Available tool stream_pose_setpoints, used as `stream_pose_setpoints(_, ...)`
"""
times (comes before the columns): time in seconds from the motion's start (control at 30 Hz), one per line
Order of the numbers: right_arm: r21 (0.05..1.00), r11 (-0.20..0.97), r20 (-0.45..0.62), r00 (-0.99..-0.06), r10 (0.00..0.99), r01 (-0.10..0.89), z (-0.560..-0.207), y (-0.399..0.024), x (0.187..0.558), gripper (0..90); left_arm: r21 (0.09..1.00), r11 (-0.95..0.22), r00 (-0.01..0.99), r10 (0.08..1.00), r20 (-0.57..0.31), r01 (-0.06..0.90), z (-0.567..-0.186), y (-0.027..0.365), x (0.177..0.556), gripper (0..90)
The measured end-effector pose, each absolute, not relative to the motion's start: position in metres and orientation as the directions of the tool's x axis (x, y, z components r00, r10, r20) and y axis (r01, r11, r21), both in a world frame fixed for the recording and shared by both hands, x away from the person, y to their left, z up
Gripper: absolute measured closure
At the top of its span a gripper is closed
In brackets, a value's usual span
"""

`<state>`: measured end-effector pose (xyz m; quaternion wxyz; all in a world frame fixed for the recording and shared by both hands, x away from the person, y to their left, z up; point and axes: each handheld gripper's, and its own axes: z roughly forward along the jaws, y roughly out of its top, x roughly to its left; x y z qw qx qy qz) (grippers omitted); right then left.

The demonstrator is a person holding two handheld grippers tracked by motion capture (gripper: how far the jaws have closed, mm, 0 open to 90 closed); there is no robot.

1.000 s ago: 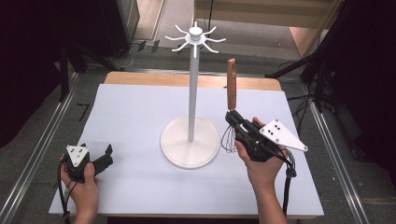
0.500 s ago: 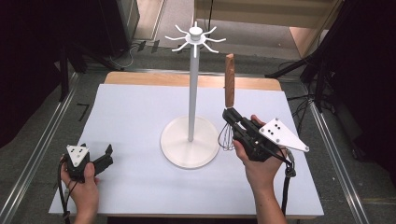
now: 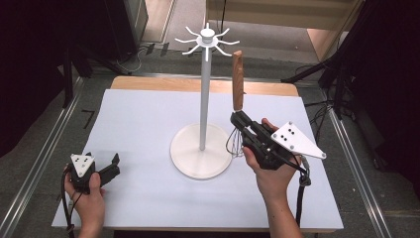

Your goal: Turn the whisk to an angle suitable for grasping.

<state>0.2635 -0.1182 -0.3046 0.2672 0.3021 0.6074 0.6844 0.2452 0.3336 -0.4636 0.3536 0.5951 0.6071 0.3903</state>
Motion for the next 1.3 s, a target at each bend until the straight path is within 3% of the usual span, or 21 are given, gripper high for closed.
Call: stream_pose_setpoints(1.3, 0.994, -0.108, 0.102, -0.686, 0.72, 0.034, -0.31, -0.099, 0.282, 82.6, 0.894, -0.008, -0.039, 0.999, 0.028, 0.448, -0.464, 0.334, 0.246, 14.7)
